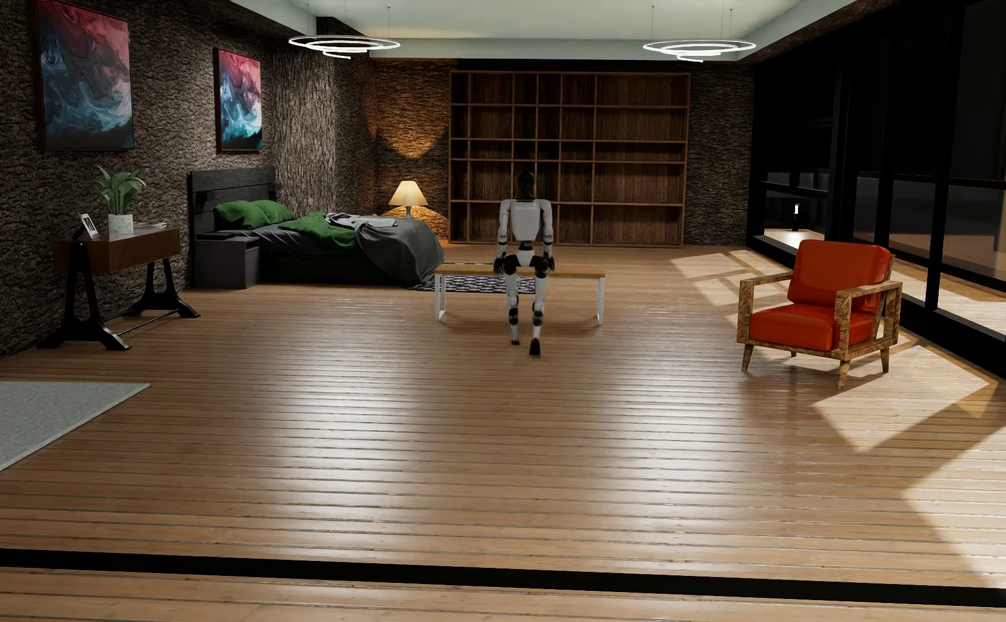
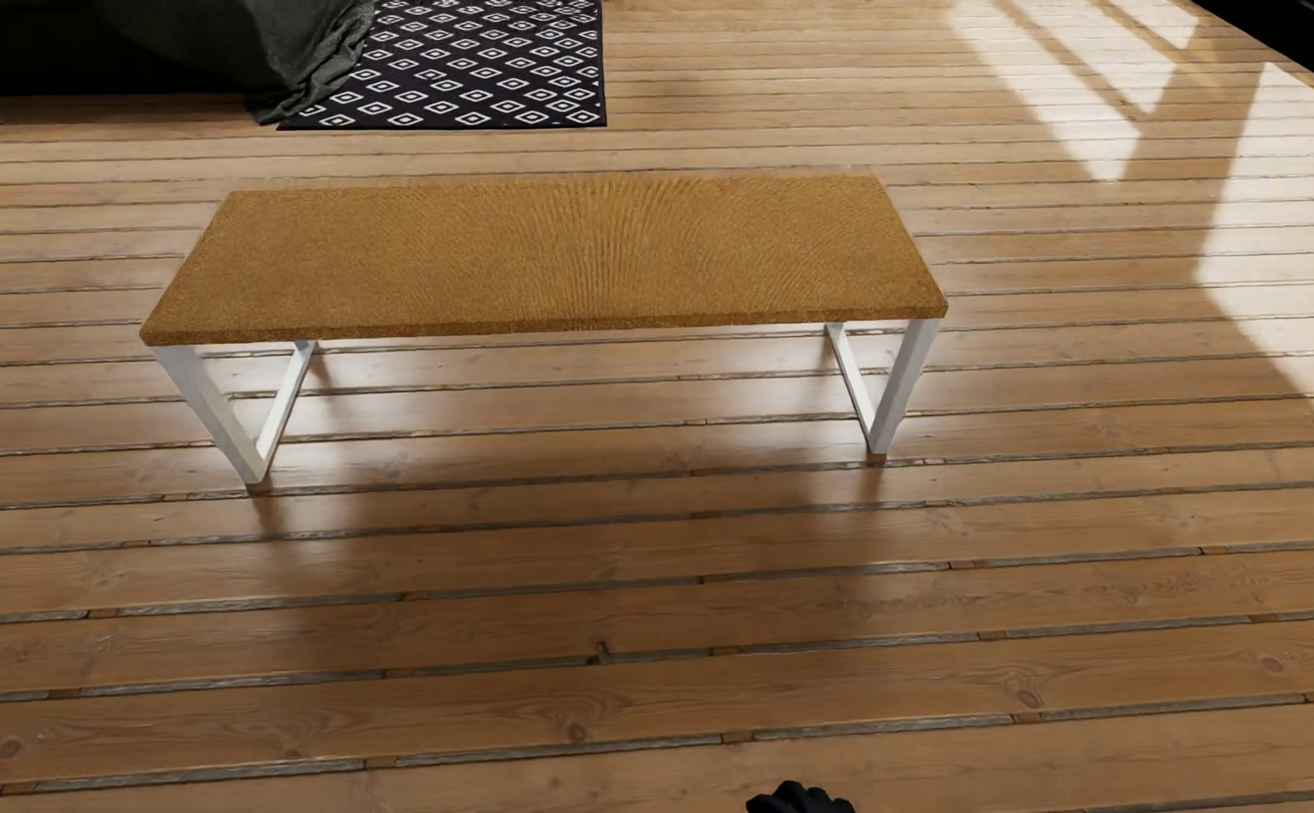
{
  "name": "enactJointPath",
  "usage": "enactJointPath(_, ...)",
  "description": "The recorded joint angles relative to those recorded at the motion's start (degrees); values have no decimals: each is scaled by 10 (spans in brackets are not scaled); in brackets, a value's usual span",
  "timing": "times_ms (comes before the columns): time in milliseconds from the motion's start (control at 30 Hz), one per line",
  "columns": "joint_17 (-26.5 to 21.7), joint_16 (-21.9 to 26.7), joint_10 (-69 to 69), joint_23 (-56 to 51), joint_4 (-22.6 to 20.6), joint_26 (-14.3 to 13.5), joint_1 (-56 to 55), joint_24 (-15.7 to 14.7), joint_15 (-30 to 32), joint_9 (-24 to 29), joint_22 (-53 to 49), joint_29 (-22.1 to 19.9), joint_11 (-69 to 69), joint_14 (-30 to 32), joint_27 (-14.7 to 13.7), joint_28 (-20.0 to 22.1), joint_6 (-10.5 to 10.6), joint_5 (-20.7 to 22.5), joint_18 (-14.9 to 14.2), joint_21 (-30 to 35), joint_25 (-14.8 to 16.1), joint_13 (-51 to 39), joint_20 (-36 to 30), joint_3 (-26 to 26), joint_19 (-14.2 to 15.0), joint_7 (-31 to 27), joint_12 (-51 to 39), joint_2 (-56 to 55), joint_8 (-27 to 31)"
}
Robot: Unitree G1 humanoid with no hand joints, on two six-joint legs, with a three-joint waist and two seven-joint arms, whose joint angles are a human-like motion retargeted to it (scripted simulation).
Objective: Head to the bench
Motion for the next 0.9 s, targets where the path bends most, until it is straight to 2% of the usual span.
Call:
enactJointPath(67,-36,-8,6,3,-26,-12,27,-1,104,2,-2,39,159,-32,-11,4,-18,-67,13,30,-26,6,-3,4,83,31,-10,-85,-26)
enactJointPath(100,-52,-8,10,-5,-41,-27,41,0,124,4,3,46,223,-47,-16,13,-27,-96,16,33,-27,12,-4,3,105,43,-13,-128,-30)
enactJointPath(133,-64,-9,13,-17,-56,-32,55,2,77,6,11,43,266,-63,-14,19,-36,-103,19,21,-17,22,-5,1,96,50,-23,-169,-24)
enactJointPath(200,-66,-13,18,-48,-80,-29,85,11,-28,10,28,17,281,-88,7,28,-46,-104,24,-35,26,52,-1,-5,81,53,-51,-234,-15)
enactJointPath(267,-56,-16,19,-74,-96,-34,112,17,-126,13,26,-9,202,-109,24,31,-51,-111,26,-81,65,74,-4,-16,63,41,-71,-278,-19)
enactJointPath(333,-53,-8,3,-85,-107,-52,139,18,-156,12,7,-15,44,-116,28,27,-51,-102,25,-89,67,85,-24,-31,25,19,-82,-297,-16)
enactJointPath(367,-50,-1,-12,-86,-110,-61,155,16,-144,11,-3,-14,-55,-114,27,24,-50,-82,23,-87,62,89,-36,-38,29,4,-87,-296,8)
enactJointPath(400,-46,4,-26,-85,-113,-65,170,14,-87,10,-9,-13,-144,-111,26,19,-48,-48,22,-86,57,93,-47,-46,33,-13,-91,-288,69)
enactJointPath(433,-43,6,-29,-82,-117,-66,182,12,-16,10,-12,-13,-195,-113,26,16,-45,-26,20,-86,53,98,-57,-52,43,-29,-94,-276,125)
enactJointPath(467,-40,6,-25,-78,-120,-63,193,10,-10,12,-11,-12,-189,-116,26,15,-44,-22,18,-86,48,102,-64,-55,35,-43,-97,-269,139)
enactJointPath(567,-23,-2,-21,-57,-118,-37,222,5,-38,9,10,4,-198,-97,34,26,-38,-44,-9,-86,36,109,-63,-56,13,-86,-104,-227,90)
enactJointPath(633,-16,-7,-16,-42,-108,-25,227,0,-33,3,24,41,-231,-71,33,27,-31,-49,-36,-74,25,97,-56,-53,2,-113,-98,-198,59)
enactJointPath(700,-20,-2,-4,-40,-98,-34,229,0,-37,0,25,73,-247,-54,20,19,-25,-46,-60,-51,0,71,-63,-52,-6,-135,-79,-178,41)
enactJointPath(733,-22,3,0,-49,-93,-38,231,2,-43,0,28,73,-250,-50,16,14,-23,-43,-70,-46,-7,58,-72,-53,-9,-141,-71,-170,34)
enactJointPath(767,-23,6,2,-57,-89,-35,235,7,-48,-1,33,64,-250,-47,12,8,-20,-40,-77,-52,-5,48,-83,-54,-12,-145,-63,-164,29)
enactJointPath(900,-3,18,-1,-96,-72,-5,251,20,-67,-6,75,24,-252,-33,11,-21,-10,-26,-98,-97,38,17,-103,-58,-20,-162,-50,-144,17)
